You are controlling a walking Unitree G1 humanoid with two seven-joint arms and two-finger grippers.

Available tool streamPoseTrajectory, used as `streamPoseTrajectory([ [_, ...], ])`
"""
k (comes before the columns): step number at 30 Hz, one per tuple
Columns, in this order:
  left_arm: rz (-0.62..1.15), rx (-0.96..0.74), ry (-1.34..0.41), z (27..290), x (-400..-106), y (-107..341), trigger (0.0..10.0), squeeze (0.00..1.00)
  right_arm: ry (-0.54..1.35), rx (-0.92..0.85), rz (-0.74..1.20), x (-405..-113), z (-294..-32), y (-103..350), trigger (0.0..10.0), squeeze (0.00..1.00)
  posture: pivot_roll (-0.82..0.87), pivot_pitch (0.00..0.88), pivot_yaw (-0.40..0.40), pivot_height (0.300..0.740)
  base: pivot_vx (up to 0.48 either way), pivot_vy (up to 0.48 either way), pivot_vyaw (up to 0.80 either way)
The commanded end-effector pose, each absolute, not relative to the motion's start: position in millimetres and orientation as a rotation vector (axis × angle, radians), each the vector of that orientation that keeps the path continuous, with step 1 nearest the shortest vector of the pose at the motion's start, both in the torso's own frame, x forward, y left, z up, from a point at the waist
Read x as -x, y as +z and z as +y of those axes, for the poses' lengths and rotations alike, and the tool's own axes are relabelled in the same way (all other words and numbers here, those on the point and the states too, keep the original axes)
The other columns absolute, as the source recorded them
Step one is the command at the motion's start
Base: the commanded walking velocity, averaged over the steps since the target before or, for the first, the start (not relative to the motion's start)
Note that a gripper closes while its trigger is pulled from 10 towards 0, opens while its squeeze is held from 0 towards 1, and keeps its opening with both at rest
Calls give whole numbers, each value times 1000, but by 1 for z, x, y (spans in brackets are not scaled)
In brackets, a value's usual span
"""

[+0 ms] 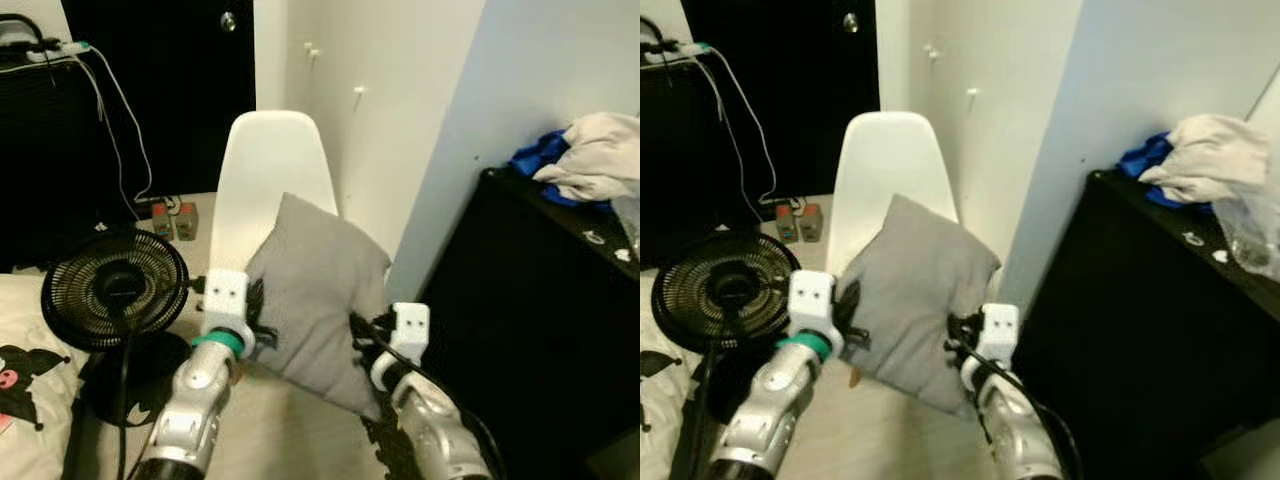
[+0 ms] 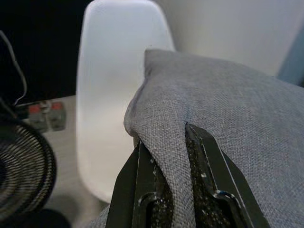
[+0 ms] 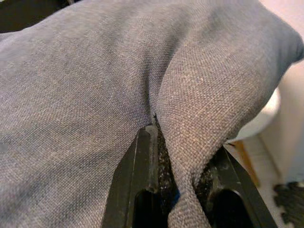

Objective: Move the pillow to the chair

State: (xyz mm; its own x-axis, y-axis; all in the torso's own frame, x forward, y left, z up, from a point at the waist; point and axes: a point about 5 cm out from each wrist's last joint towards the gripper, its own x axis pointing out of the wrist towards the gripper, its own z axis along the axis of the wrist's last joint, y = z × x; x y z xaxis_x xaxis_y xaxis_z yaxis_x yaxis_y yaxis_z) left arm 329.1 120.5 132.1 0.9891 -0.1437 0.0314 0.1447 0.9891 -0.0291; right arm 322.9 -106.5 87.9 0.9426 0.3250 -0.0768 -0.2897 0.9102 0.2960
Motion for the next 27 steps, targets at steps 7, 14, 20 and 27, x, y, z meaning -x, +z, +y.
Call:
streamPoseTrajectory([
  [7,-65,43,-152,118,-329,137,10000,0,309,-274,110,-324,-111,89,10000,0,-50,0,20,740,331,0,0],
  [14,-63,45,-156,117,-328,136,10000,0,305,-281,117,-323,-111,88,10000,0,-53,0,24,740,373,0,-121],
  [20,-61,48,-160,116,-328,136,10000,0,301,-279,122,-321,-113,86,10000,0,-55,6,27,740,385,0,-604],
  [27,-59,48,-163,115,-327,135,10000,0,296,-274,125,-320,-114,85,10000,0,-54,12,26,740,385,0,0],
])
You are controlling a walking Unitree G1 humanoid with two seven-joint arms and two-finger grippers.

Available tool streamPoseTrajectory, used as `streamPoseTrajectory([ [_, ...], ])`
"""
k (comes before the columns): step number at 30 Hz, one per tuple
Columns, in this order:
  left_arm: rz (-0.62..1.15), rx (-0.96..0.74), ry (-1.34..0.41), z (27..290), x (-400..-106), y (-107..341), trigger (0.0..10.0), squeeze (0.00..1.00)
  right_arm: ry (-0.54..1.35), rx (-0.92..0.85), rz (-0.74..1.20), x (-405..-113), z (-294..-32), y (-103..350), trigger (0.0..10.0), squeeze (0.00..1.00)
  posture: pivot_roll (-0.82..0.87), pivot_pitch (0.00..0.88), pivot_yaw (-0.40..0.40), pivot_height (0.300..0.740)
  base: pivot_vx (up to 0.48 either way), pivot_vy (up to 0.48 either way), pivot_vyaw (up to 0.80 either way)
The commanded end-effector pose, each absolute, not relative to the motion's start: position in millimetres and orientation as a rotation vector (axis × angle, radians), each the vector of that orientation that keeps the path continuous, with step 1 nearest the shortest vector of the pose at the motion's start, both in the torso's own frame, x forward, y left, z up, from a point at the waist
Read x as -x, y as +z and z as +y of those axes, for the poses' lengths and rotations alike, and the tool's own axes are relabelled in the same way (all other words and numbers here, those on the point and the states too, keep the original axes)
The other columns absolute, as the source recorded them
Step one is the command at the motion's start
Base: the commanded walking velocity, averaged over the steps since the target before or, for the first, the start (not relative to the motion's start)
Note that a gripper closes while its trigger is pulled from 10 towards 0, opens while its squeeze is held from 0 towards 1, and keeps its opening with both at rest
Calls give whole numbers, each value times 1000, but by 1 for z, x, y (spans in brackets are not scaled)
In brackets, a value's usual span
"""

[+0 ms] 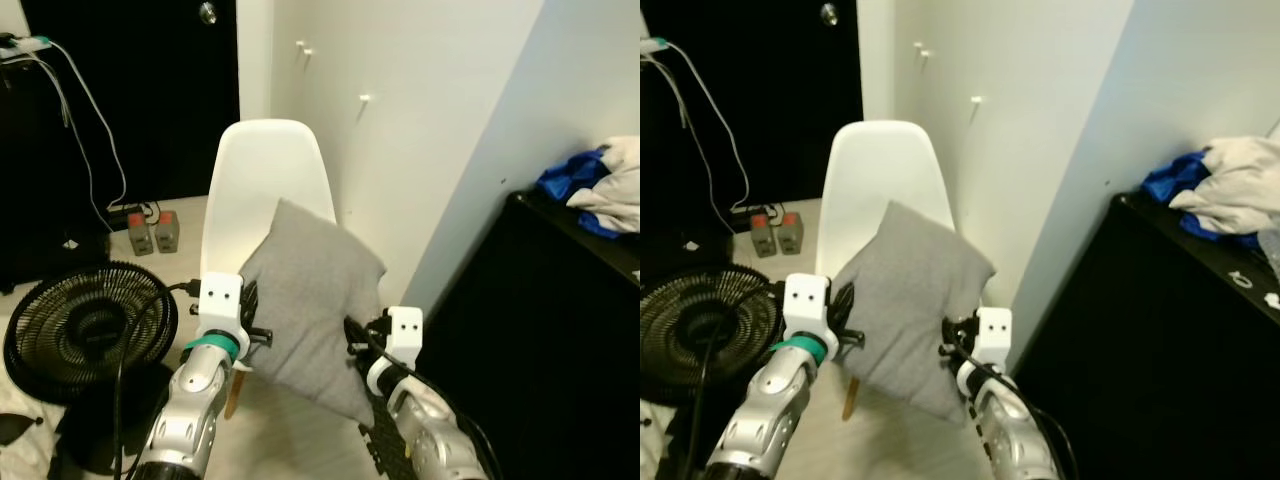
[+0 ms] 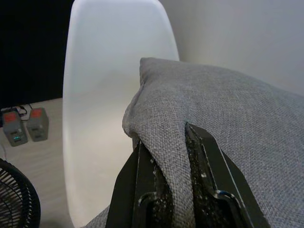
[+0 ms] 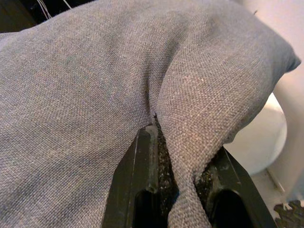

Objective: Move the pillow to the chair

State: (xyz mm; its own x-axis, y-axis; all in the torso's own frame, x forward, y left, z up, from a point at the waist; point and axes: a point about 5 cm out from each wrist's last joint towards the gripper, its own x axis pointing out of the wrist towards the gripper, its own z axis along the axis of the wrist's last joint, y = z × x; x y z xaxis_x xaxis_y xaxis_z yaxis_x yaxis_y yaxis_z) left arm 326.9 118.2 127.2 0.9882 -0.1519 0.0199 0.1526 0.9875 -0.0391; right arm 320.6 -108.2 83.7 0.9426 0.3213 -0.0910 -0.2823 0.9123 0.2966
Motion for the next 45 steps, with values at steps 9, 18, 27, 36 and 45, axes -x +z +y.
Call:
streamPoseTrajectory([
  [9,-57,49,-160,115,-326,134,10000,0,296,-273,127,-319,-114,85,10000,0,-58,18,25,740,386,0,0],
  [18,-54,56,-166,112,-326,133,10000,0,290,-266,130,-319,-116,84,10000,0,-62,23,24,740,387,0,0],
  [27,-55,58,-162,113,-326,133,10000,0,293,-265,133,-319,-115,84,10000,0,-60,26,16,740,387,0,0],
  [36,-54,60,-158,113,-326,133,10000,0,298,-263,133,-320,-115,86,10000,0,-60,27,14,740,385,0,0],
  [45,-58,66,-161,112,-327,134,10000,0,295,-261,133,-320,-115,86,10000,0,-67,23,17,740,382,0,0],
])
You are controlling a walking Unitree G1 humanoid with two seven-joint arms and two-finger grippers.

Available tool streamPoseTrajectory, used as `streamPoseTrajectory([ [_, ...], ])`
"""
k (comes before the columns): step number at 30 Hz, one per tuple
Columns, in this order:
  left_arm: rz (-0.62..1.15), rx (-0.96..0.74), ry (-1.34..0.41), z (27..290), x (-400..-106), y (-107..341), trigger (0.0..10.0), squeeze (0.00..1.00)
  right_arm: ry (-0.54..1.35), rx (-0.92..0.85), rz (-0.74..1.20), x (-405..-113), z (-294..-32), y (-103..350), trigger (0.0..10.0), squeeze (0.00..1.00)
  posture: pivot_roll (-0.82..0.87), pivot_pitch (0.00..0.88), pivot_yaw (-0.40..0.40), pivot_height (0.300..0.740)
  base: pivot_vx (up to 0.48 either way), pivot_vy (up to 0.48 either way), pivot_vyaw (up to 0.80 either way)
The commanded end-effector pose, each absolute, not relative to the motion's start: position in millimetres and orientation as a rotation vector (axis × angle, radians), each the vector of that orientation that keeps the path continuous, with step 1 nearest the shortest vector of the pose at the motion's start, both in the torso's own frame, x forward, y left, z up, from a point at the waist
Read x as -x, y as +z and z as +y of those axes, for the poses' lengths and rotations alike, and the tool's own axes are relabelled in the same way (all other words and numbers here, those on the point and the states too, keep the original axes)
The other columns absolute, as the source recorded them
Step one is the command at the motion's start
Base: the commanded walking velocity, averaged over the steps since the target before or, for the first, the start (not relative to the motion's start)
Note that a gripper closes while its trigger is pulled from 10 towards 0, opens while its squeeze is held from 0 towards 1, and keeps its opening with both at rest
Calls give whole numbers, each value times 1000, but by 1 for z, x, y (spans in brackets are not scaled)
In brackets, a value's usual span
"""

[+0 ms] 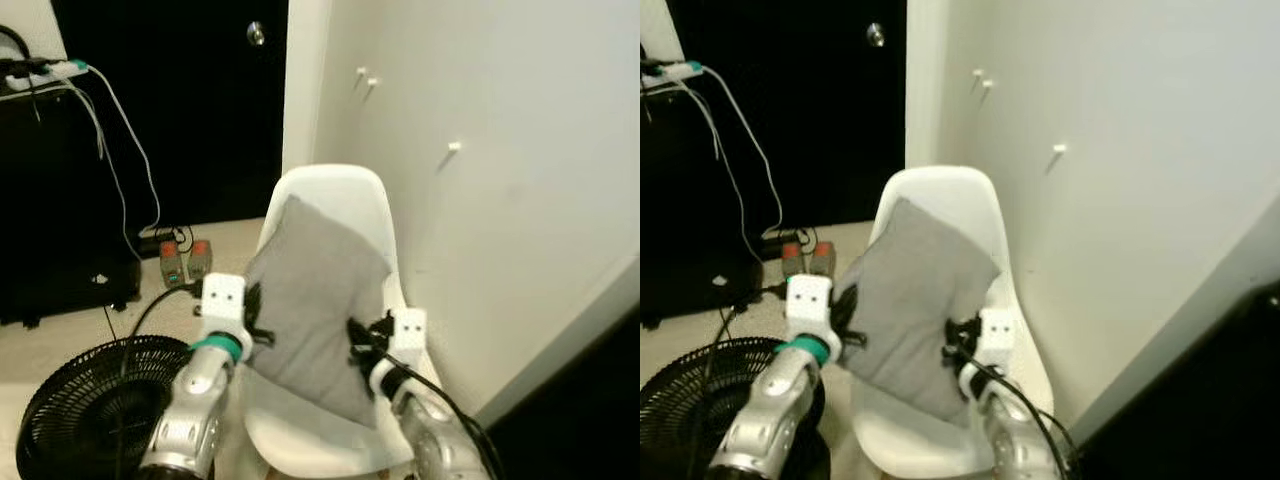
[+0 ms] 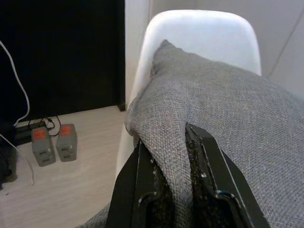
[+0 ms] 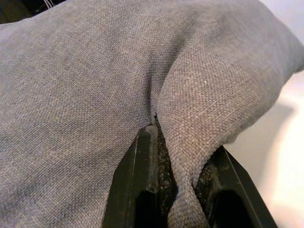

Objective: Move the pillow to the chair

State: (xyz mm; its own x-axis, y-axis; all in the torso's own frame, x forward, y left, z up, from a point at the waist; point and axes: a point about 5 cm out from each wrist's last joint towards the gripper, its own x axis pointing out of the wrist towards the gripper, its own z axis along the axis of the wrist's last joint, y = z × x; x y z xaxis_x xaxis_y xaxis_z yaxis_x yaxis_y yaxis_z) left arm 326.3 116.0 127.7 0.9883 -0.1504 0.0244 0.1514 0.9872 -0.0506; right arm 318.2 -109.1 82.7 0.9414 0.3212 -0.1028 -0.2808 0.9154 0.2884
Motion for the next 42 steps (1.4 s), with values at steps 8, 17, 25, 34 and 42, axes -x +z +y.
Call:
streamPoseTrajectory([
  [8,-51,41,-169,109,-327,132,10000,0,295,-260,134,-320,-116,86,10000,0,-65,24,15,740,0,0,0],
  [17,-57,17,-139,113,-328,133,10000,0,303,-259,133,-321,-115,86,10000,0,-69,6,9,740,0,-47,0],
  [25,-47,26,-142,111,-328,131,10000,0,305,-252,133,-322,-116,87,10000,0,-71,4,5,740,0,-346,0],
  [34,-39,35,-128,112,-327,128,10000,0,310,-248,139,-320,-115,86,10000,0,-73,3,0,740,0,0,0],
  [42,-30,31,-121,113,-327,126,10000,0,315,-237,143,-321,-114,86,10000,0,-71,6,-6,740,0,0,0],
])
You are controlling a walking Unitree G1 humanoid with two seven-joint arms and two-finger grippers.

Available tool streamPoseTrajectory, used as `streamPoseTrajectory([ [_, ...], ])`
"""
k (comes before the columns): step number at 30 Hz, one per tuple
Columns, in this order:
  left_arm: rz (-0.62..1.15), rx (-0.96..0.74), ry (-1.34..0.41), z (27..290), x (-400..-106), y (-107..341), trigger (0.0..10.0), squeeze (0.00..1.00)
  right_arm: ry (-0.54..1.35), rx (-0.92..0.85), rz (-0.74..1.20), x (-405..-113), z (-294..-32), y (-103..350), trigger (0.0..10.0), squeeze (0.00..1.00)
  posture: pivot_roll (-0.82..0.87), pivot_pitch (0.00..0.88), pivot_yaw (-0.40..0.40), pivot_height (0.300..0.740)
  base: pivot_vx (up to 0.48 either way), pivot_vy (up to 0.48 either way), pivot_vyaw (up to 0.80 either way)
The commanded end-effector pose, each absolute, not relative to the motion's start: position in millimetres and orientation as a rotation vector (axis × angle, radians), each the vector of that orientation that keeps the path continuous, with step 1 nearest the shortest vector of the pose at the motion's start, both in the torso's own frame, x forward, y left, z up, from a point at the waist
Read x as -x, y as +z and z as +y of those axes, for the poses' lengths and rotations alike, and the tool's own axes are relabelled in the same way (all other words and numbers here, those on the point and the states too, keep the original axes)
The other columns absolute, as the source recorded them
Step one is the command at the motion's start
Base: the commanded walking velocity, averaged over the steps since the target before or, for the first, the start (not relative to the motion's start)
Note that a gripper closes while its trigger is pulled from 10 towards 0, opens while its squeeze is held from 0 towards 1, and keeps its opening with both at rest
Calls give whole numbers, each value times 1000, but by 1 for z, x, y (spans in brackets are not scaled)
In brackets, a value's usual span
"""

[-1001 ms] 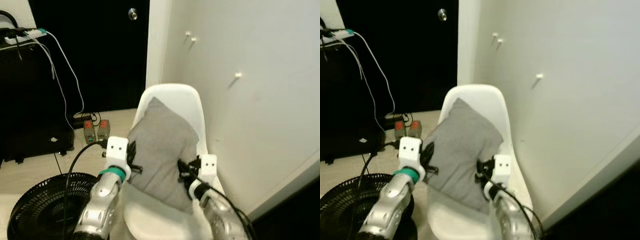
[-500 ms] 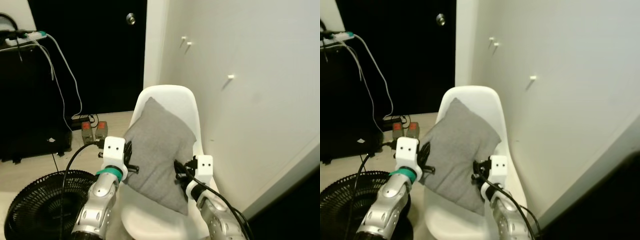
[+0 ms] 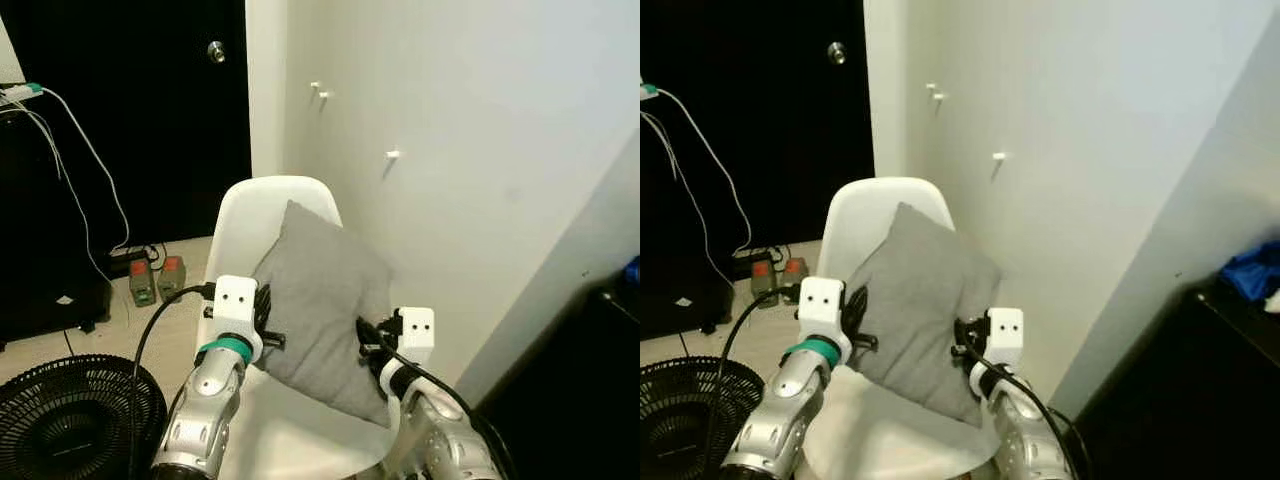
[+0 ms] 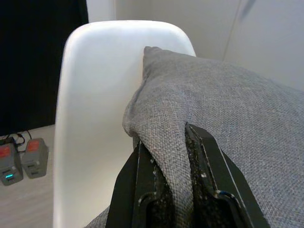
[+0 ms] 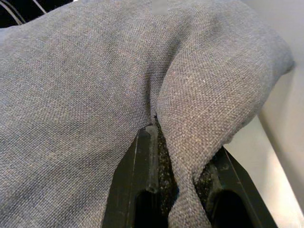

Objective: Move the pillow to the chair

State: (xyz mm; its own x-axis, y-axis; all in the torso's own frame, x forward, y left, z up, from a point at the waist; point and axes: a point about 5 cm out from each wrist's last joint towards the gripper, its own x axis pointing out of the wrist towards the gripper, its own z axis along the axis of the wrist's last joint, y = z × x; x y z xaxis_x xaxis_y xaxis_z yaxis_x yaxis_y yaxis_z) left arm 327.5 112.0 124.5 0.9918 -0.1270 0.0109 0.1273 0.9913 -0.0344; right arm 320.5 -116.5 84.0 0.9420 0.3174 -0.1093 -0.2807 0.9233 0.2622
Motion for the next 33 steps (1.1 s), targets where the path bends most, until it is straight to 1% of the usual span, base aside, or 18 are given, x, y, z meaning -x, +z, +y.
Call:
streamPoseTrajectory([
  [1,-27,26,-119,113,-327,125,10000,0,311,-234,145,-322,-115,86,10000,0,-71,11,-7,740,0,0,0],
  [10,-21,5,-109,114,-325,122,10000,0,314,-229,147,-323,-117,86,10000,0,-73,20,-12,740,0,0,0],
  [33,-19,-13,-91,117,-327,122,10000,0,315,-244,153,-324,-115,87,10000,0,-69,30,-20,665,0,0,0],
])
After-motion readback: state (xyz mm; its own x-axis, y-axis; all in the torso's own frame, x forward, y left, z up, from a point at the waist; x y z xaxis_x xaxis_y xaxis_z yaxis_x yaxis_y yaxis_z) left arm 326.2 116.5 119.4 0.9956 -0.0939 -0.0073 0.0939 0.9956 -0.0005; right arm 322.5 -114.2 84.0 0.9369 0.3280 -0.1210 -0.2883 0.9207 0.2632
